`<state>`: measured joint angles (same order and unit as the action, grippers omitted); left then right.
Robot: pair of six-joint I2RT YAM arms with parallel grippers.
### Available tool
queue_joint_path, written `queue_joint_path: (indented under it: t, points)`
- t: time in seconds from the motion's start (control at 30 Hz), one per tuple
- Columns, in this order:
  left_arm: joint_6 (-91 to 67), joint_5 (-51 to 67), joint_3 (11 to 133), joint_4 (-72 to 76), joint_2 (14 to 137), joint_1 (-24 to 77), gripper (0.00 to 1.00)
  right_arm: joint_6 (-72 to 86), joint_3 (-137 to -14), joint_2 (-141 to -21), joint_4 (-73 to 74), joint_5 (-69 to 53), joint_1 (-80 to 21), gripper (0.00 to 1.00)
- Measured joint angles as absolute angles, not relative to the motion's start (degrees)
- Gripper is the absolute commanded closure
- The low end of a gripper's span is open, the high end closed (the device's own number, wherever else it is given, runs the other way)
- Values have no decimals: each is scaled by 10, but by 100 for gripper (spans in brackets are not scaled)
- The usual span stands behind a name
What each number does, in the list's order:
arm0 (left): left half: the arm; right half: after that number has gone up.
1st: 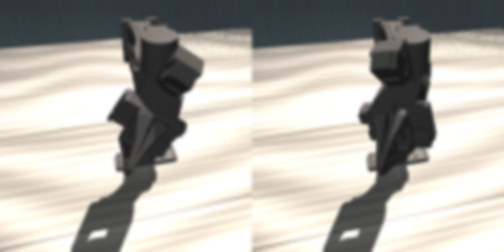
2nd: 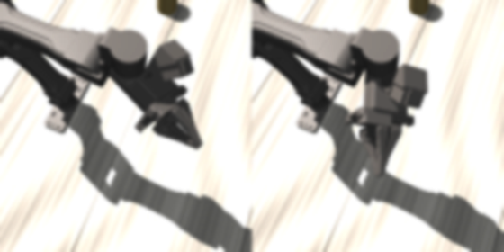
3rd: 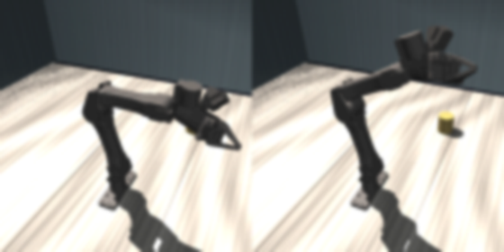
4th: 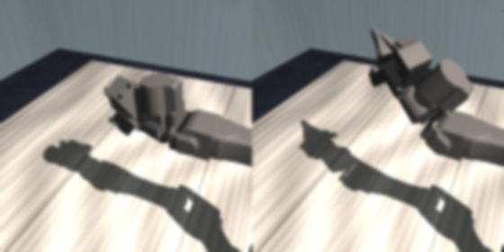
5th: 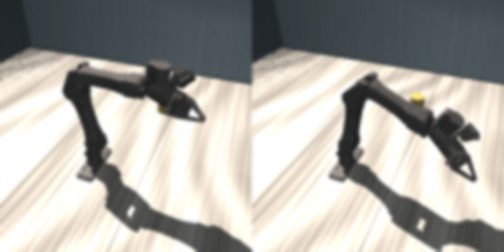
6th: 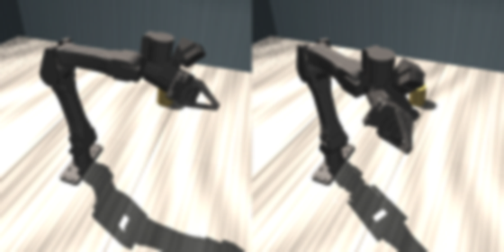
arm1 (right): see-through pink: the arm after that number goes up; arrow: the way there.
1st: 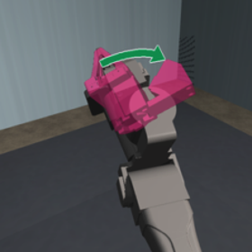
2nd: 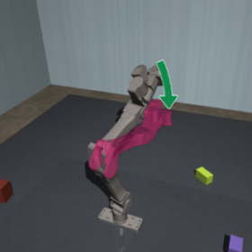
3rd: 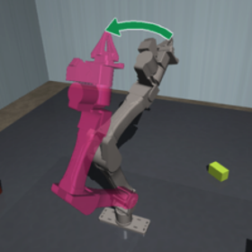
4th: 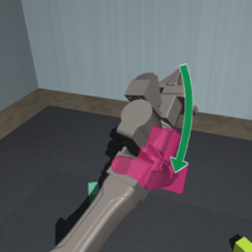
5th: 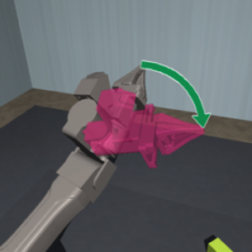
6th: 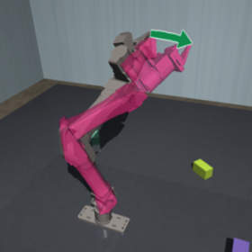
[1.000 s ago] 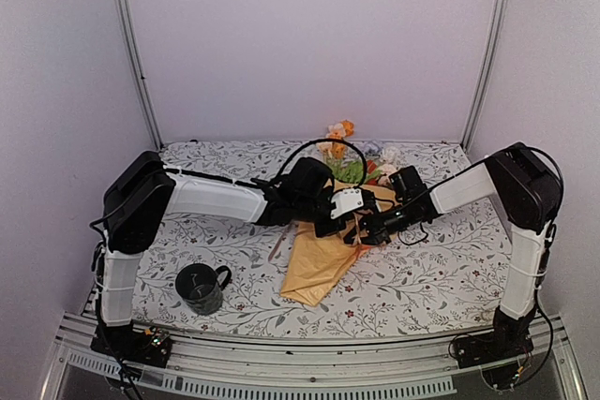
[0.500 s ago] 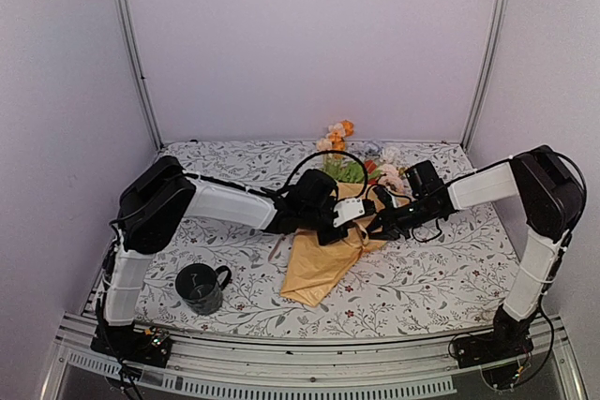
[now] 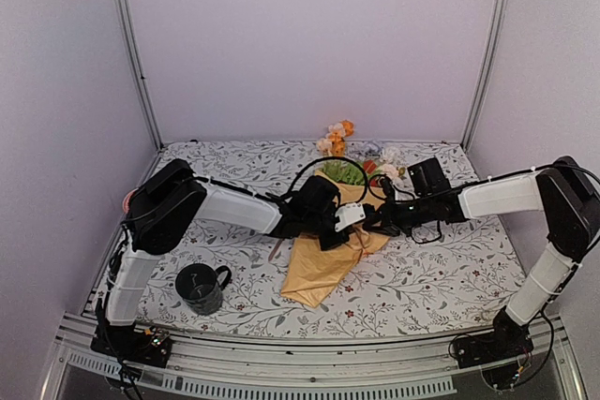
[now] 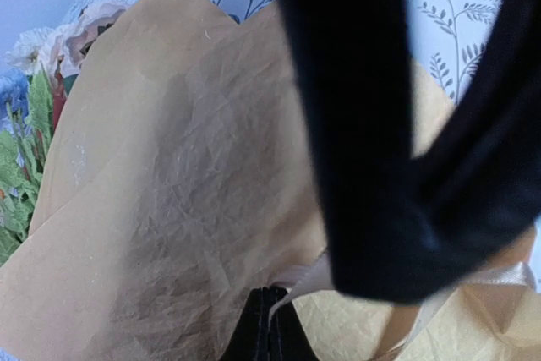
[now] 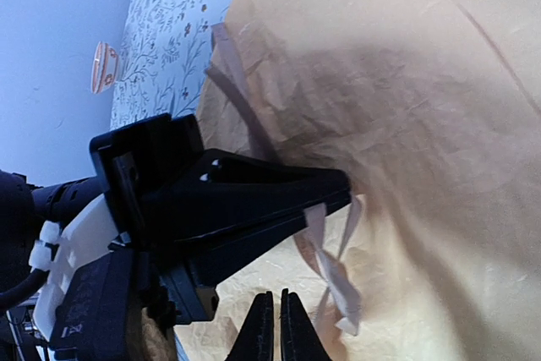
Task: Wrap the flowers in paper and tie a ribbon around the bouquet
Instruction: Cross the ribbon over the folded bouquet.
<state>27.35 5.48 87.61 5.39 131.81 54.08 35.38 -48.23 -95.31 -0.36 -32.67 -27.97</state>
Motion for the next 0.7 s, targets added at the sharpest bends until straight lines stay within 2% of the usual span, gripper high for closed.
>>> queue_joint_path:
  t: [0.23,0.37,0.5,0.7]
  points:
    - [269,57,876,56,1318,541,100,415,-438,-943,-56,-302,-307,93]
    - [266,57,876,57,1318,541,100,442,-413,-934,-69,-268,-320,82]
    - [263,58,877,57,1318,541,100,457,-408,-930,-74,-244,-338,67]
    - [256,59,877,57,1318,540,100,468,-408,-935,-80,-222,-349,64]
